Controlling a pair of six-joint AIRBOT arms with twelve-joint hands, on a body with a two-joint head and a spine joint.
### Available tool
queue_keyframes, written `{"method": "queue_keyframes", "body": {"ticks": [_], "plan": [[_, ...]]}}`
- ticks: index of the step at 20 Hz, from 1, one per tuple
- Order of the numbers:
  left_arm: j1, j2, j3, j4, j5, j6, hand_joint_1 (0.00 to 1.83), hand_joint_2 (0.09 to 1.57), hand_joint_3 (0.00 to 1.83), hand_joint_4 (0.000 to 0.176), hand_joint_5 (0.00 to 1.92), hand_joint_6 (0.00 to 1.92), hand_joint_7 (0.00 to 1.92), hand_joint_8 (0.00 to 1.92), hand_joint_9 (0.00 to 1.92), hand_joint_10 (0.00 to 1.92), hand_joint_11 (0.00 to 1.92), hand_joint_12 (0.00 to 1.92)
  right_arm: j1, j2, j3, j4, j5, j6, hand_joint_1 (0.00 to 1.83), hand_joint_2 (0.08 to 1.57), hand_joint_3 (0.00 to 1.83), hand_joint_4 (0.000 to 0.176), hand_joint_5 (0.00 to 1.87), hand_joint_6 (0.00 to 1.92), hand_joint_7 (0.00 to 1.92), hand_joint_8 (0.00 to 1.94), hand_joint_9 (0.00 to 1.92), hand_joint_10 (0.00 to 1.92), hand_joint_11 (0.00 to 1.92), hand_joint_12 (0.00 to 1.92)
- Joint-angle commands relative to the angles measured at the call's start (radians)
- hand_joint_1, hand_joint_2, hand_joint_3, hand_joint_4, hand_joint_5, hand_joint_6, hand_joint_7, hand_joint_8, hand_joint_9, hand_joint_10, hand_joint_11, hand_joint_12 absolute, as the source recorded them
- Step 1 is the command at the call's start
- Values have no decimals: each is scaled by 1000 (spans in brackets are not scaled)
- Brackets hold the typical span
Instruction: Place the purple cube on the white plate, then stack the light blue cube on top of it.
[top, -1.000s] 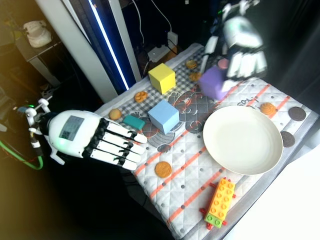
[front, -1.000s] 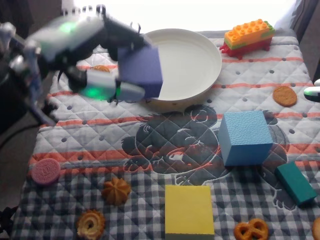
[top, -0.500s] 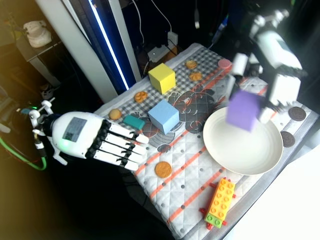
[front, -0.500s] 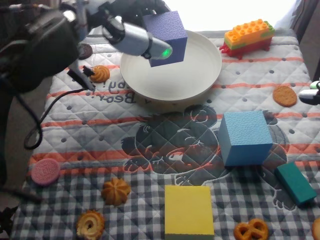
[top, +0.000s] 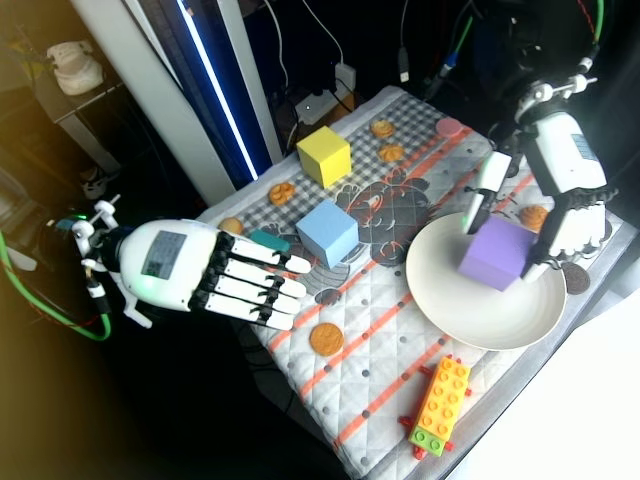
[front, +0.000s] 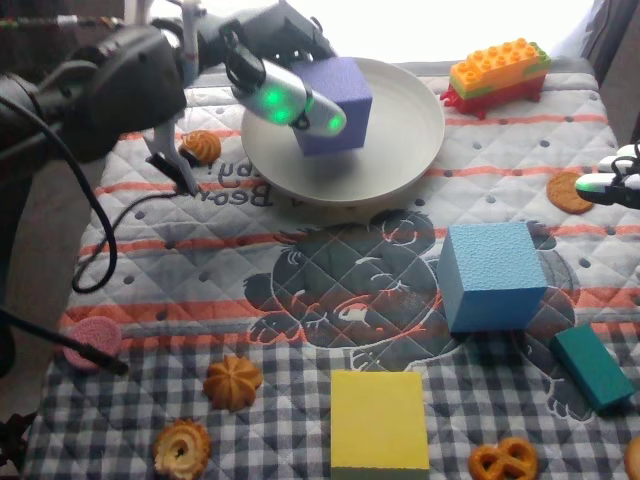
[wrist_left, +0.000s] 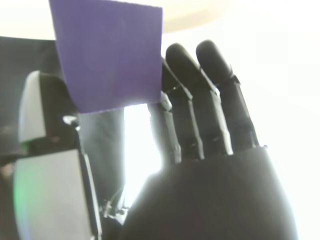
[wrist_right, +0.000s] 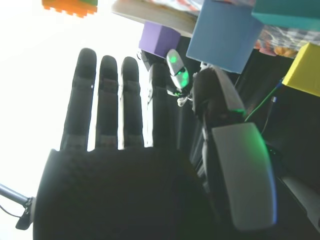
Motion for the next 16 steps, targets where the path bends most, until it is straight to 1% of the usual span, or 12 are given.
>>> {"method": "queue_keyframes", "body": {"ticks": [1, 2, 3, 4, 5, 7, 8, 10, 11, 12, 13, 16], "plan": [[0, 0, 2, -4, -102, -8, 1041, 1206, 0, 6, 798, 1220, 672, 1151, 479, 1230, 258, 1518, 10, 4, 5, 18, 119, 6, 620, 1340, 0, 69, 425, 0, 416, 0, 383, 0, 363, 150], [4, -1, -1, -8, -108, -8, 949, 1110, 0, 0, 679, 575, 618, 954, 424, 1185, 152, 1469, 10, 4, 6, 18, 120, 7, 634, 1342, 0, 66, 425, 1, 415, 0, 377, 0, 357, 142], [8, -1, -4, -14, -116, -8, 857, 1108, 0, 3, 653, 228, 564, 839, 362, 1189, 73, 1541, 11, 4, 6, 18, 120, 7, 613, 1343, 1, 64, 428, 1, 414, 0, 378, 1, 364, 138], [12, 0, -10, -17, -123, -8, 840, 1102, 0, 11, 663, 86, 545, 800, 335, 1209, 41, 1589, 11, 4, 6, 18, 122, 7, 628, 1342, 0, 55, 433, 2, 414, 0, 375, 0, 363, 131], [16, 1, -16, -19, -128, -8, 875, 1076, 0, 19, 674, 41, 531, 800, 318, 1251, 39, 1648, 11, 3, 6, 18, 123, 7, 655, 1334, 0, 52, 445, 5, 420, 2, 382, 2, 371, 129], [26, 4, -26, -22, -139, -8, 934, 1048, 0, 13, 691, 10, 549, 745, 343, 1186, 60, 1581, 11, 3, 6, 19, 123, 7, 636, 1339, 0, 62, 433, 0, 410, 0, 362, 0, 346, 111], [29, 5, -29, -24, -141, -8, 914, 1054, 0, 19, 683, 3, 566, 687, 343, 1154, 37, 1604, 11, 3, 6, 19, 124, 8, 632, 1338, 0, 60, 436, 1, 415, 2, 363, 1, 348, 111], [34, 15, -44, -25, -151, -8, 889, 1056, 0, 50, 606, 0, 543, 555, 327, 1088, 16, 1608, 11, 3, 6, 19, 124, 9, 627, 1336, 0, 55, 448, 6, 422, 4, 370, 3, 351, 110], [35, 21, -51, -25, -157, -8, 876, 1034, 0, 78, 551, 0, 514, 498, 309, 1032, 5, 1540, 11, 3, 6, 19, 124, 10, 624, 1334, 0, 71, 445, 4, 420, 3, 366, 1, 343, 106], [36, 28, -60, -25, -163, -8, 884, 1002, 0, 90, 499, 0, 497, 397, 301, 945, 8, 1457, 11, 3, 6, 19, 125, 10, 625, 1333, 0, 73, 443, 3, 425, 5, 366, 1, 343, 105], [36, 33, -67, -25, -167, -7, 882, 972, 0, 103, 429, 0, 477, 302, 265, 884, 1, 1365, 11, 3, 6, 19, 125, 11, 646, 1330, 0, 66, 447, 3, 424, 3, 361, 0, 335, 100], [41, 45, -92, -11, -178, -7, 852, 875, 0, 104, 313, 0, 550, 140, 320, 779, 0, 1368, 12, 2, 6, 19, 125, 11, 695, 1320, 0, 40, 466, 6, 439, 5, 380, 5, 356, 102]]}}
